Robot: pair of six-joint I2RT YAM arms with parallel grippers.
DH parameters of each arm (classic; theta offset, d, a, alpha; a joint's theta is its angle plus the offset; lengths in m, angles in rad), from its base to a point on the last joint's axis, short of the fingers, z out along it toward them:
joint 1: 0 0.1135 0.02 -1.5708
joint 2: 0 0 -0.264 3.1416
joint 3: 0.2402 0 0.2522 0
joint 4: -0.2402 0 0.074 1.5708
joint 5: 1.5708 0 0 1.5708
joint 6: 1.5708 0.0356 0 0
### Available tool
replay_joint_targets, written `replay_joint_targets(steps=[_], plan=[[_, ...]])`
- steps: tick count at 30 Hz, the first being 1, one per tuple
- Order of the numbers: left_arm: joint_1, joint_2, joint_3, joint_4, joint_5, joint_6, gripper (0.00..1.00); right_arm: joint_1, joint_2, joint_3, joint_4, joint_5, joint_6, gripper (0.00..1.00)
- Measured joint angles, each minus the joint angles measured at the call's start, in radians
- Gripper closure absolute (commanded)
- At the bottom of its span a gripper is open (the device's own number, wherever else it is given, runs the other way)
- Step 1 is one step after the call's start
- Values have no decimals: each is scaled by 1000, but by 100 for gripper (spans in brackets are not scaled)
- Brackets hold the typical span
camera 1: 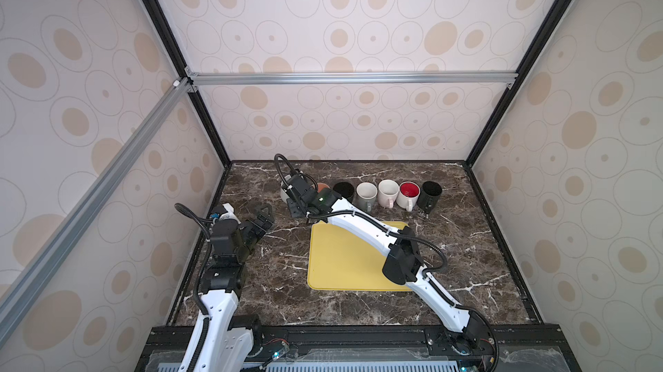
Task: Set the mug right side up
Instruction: 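Lower the cream mug onto the table beside the orange mug with the right gripper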
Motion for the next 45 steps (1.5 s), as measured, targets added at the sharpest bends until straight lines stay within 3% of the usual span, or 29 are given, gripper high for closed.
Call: replay_joint_targets(steps=[39,42,45], plan=[[0,10,-25,26,56,11,0,-1,148,25,45,63,16,100],[0,10,-29,26,60,11,0,-1,148,25,47,61,18,93],[0,10,-32,26,60,11,0,-1,148,25,46,56,21,80]])
